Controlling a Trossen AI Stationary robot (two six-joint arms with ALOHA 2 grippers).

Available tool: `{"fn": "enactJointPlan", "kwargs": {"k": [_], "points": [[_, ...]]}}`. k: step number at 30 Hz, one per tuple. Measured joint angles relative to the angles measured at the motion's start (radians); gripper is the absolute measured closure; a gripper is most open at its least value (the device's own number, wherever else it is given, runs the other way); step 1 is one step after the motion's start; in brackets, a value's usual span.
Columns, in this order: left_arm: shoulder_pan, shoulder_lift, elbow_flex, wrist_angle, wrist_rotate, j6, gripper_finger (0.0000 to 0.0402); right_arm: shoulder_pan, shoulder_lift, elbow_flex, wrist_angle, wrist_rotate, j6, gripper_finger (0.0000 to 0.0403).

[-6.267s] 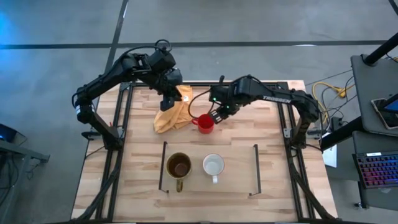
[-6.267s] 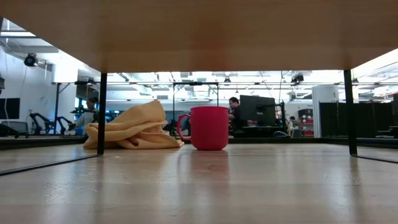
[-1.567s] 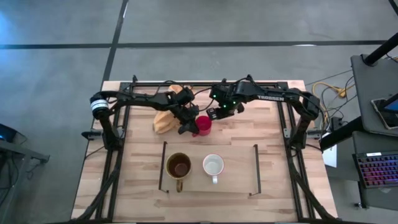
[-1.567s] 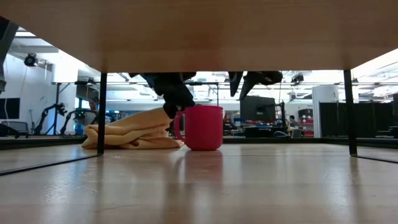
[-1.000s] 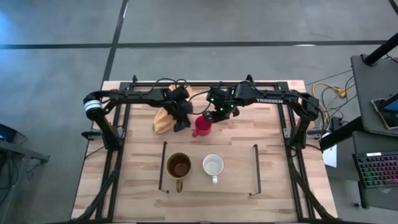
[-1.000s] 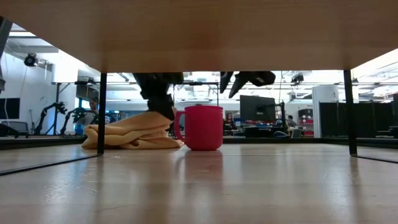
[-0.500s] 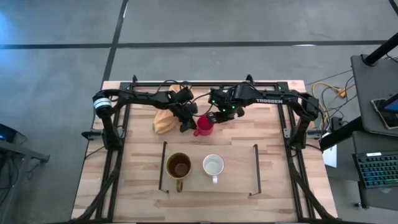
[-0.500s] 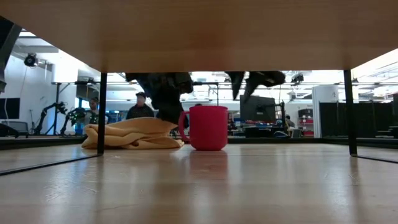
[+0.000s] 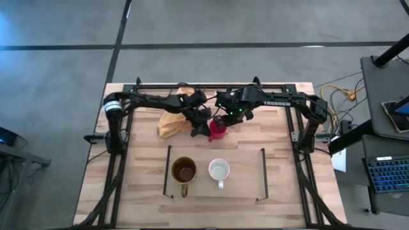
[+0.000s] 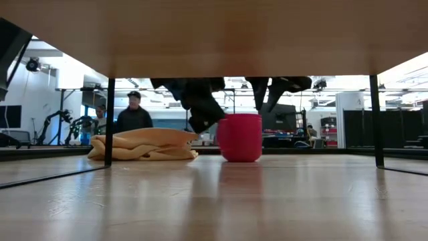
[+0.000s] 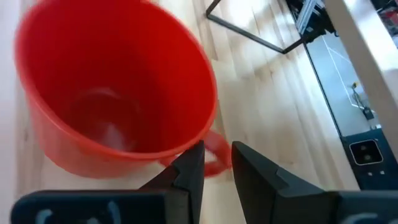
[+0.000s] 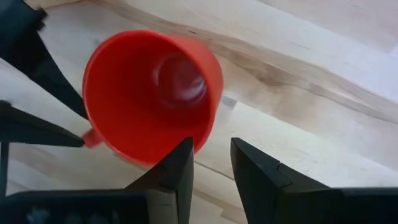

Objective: Stack small to large cups/mugs on shelf
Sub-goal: Put the red mug on the shelf

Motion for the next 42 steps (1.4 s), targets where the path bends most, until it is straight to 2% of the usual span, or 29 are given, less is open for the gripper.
{"fn": "enactJointPlan", "kwargs": {"k": [16,21,42], "points": [[0.0,-0.023,0.013,-0.008,0.003,-0.017,0.0334,0.0,0.004,-0.011,0.019,-0.044,0.013,0.0303],[0.008,-0.023,0.012,-0.075,-0.034,-0.008,0.0334,0.0,0.026,-0.011,0.05,-0.051,0.002,0.0303],[0.017,-0.036,0.009,-0.108,-0.075,0.009,0.0334,-0.009,0.09,-0.018,0.066,0.002,-0.045,0.0303]]}}
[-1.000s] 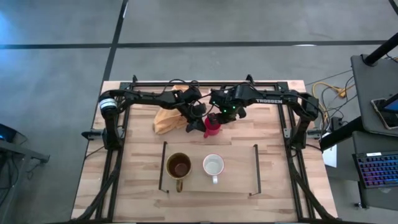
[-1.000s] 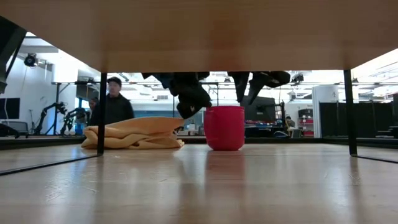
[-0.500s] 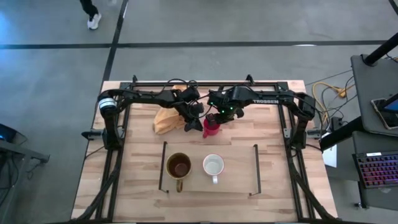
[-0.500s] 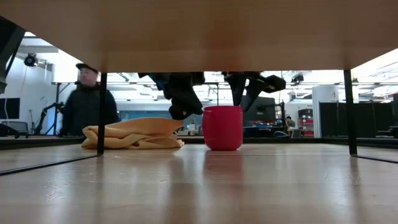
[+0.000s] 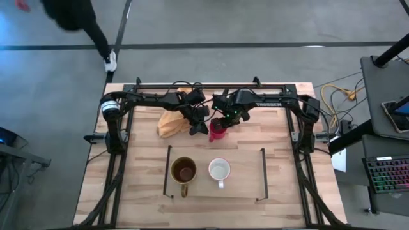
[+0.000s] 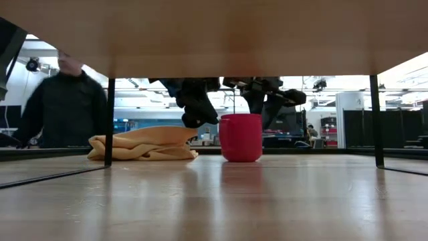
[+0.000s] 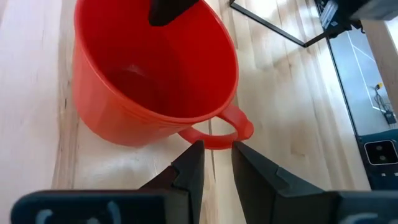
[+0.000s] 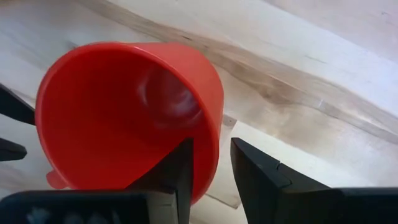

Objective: Stack small to large cups/mugs on shelf
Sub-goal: Put the red mug on the shelf

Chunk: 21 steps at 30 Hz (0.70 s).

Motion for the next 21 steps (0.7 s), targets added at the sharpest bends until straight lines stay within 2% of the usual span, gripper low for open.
{"fn": "enactJointPlan", "kwargs": {"k": [6,15,21], "points": [[0.0,0.0,0.0,-0.001,0.0,0.001,0.0334,-0.005,0.003,0.0,0.001,0.0,-0.015,0.0313],[0.0,0.0,-0.004,-0.004,0.0,0.002,0.0334,-0.006,0.003,0.0,-0.001,0.048,-0.048,0.0386],[0.0,0.0,-0.01,-0.018,0.001,0.002,0.0334,-0.013,-0.004,0.0,-0.004,0.032,-0.078,0.0393]]}}
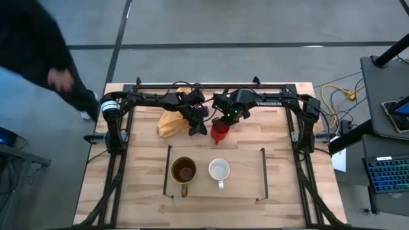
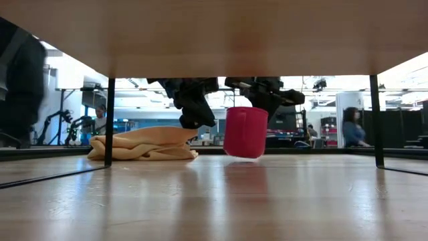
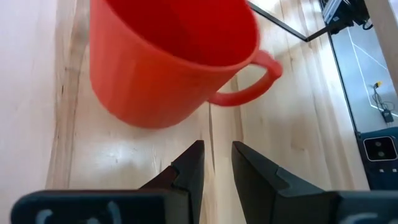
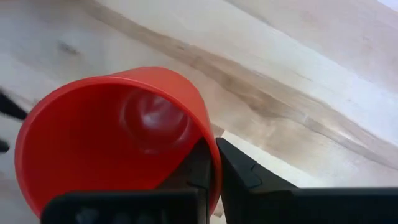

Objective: Stack small to large cups/mugs on shelf
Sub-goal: Put the red mug on the shelf

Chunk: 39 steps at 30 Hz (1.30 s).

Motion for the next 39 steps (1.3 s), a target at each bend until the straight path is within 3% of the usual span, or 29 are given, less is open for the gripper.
{"fn": "enactJointPlan", "kwargs": {"k": [6,15,21,28,39], "points": [[0.0,-0.002,-0.003,-0.009,0.0,-0.001,0.0334,-0.008,-0.065,0.039,-0.083,-0.004,-0.041,0.0393],[0.0,-0.028,-0.004,-0.021,-0.01,-0.001,0.0334,-0.012,-0.233,0.199,-0.473,0.054,-0.03,0.0394],[0.0,-0.038,-0.004,-0.023,-0.024,-0.001,0.0334,0.032,-0.344,0.329,-0.623,0.094,0.061,0.0394],[-0.002,-0.051,-0.007,-0.031,-0.024,-0.016,0.0334,0.178,-0.427,0.314,-0.616,-0.001,0.188,0.0394],[-0.003,-0.052,-0.01,-0.032,-0.023,-0.056,0.0334,0.523,-0.436,0.241,-0.614,0.01,0.482,0.0394]]}}
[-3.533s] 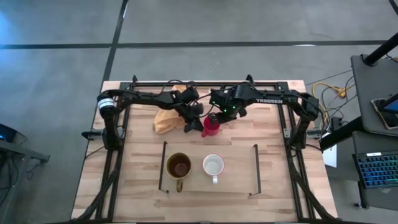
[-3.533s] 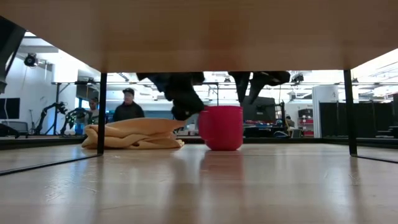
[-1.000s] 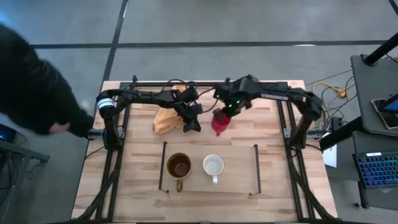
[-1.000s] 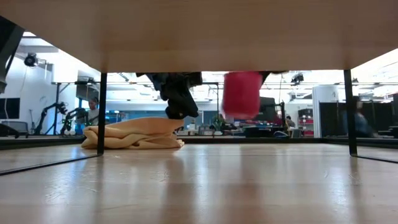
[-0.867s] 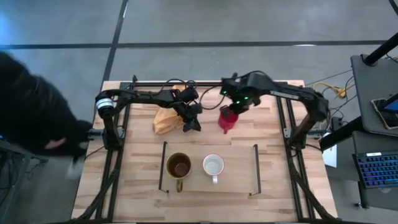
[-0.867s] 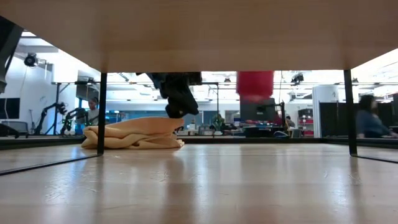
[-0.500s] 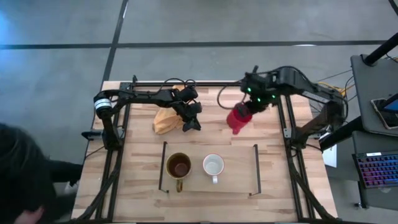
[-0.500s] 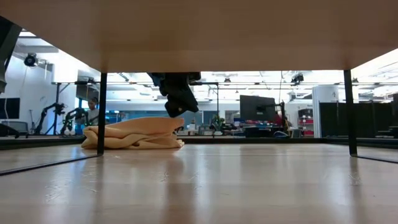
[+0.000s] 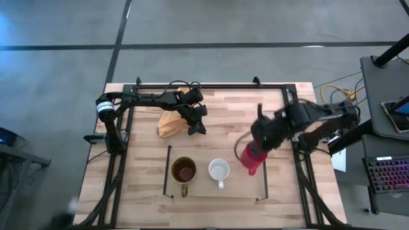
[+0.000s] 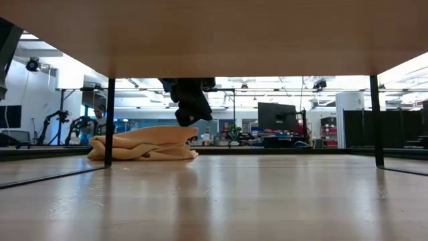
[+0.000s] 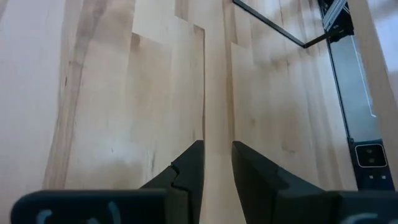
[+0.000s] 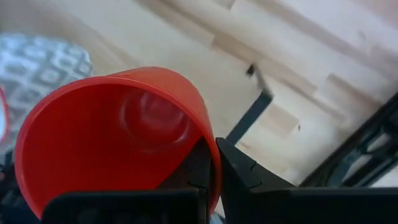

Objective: Stack small to large cups/mugs on shelf
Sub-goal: Put the red mug on the shelf

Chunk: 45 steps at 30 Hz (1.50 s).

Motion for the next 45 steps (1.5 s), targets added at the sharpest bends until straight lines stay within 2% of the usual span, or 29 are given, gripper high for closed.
{"fn": "enactJointPlan", "kwargs": {"k": [5,12,22,45], "points": [[0.0,0.0,0.0,0.004,0.0,0.0,0.0334,0.121,0.032,0.0,-0.001,0.065,0.16,0.0394],[-0.002,0.0,0.0,0.008,0.0,-0.033,0.0334,0.182,0.095,0.001,0.017,0.095,0.289,0.0394],[-0.016,0.0,0.0,0.008,0.0,-0.078,0.0334,0.261,0.164,0.016,0.064,0.09,0.254,0.0394],[-0.04,0.001,0.0,0.008,-0.001,-0.078,0.0334,0.264,0.178,0.009,0.06,0.116,0.214,0.0393]]}}
